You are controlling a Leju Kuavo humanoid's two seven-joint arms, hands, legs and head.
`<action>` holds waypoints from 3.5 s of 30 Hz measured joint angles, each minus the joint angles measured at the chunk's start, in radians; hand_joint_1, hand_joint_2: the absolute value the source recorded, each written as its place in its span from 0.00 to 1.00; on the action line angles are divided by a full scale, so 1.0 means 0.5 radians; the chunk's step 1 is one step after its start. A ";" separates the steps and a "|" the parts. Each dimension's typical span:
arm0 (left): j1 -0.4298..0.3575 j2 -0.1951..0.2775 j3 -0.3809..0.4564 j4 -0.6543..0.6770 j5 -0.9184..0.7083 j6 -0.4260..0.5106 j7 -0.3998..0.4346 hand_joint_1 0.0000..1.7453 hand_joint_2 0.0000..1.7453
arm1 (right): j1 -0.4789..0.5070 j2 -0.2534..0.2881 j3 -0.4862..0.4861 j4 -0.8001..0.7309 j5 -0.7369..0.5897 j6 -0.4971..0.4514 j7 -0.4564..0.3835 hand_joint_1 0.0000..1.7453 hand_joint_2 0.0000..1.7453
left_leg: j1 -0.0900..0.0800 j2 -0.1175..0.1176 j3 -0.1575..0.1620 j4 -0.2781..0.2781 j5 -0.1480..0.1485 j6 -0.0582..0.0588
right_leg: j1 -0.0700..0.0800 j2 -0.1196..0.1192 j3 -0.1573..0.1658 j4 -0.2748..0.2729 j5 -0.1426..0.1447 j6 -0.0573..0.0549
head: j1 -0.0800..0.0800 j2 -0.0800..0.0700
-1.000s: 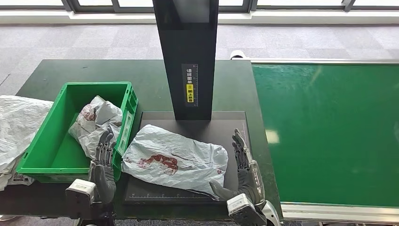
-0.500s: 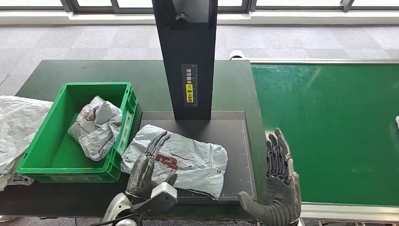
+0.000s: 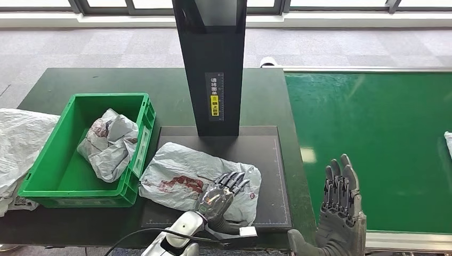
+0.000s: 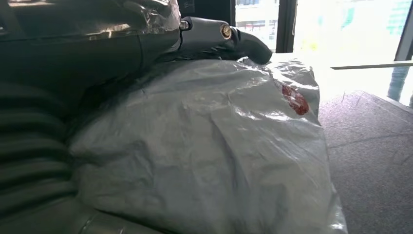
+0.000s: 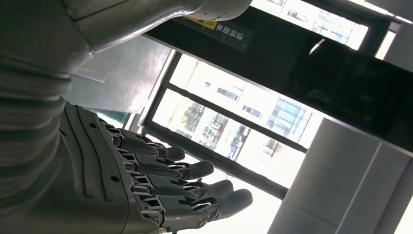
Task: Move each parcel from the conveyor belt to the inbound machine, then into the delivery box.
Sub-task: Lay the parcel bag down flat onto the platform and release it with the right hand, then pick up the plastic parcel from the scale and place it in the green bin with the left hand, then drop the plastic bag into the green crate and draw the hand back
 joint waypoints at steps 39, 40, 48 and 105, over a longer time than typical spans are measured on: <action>0.142 0.037 -0.074 -0.772 0.224 0.407 -0.212 1.00 1.00 | -0.134 0.026 -0.013 -0.021 -0.117 0.245 0.053 0.00 1.00 | 0.001 0.000 0.016 -0.001 -0.009 0.001 | 0.001 -0.001 0.019 0.001 -0.009 0.000 | 0.000 0.000; 0.225 0.056 -0.070 -1.066 0.259 0.538 -0.261 1.00 1.00 | -0.140 0.030 -0.020 -0.027 -0.130 0.261 0.063 0.00 1.00 | 0.001 -0.001 0.014 -0.001 -0.008 0.000 | 0.001 -0.001 0.016 0.001 -0.009 -0.001 | 0.000 0.000; 0.406 0.093 -0.041 -1.689 0.336 0.764 -0.438 1.00 1.00 | -0.143 0.031 -0.032 -0.029 -0.164 0.240 0.079 0.00 1.00 | 0.001 -0.002 0.009 -0.001 -0.009 0.000 | 0.001 -0.003 0.013 0.001 -0.011 -0.001 | 0.000 0.000; -1.287 0.480 1.206 0.526 0.310 0.263 0.035 1.00 1.00 | -0.289 -0.203 0.142 0.521 -0.410 -0.615 0.066 0.00 1.00 | 0.006 -0.002 0.002 -0.001 0.008 -0.014 | 0.009 0.001 0.000 0.004 0.006 -0.013 | 0.001 0.000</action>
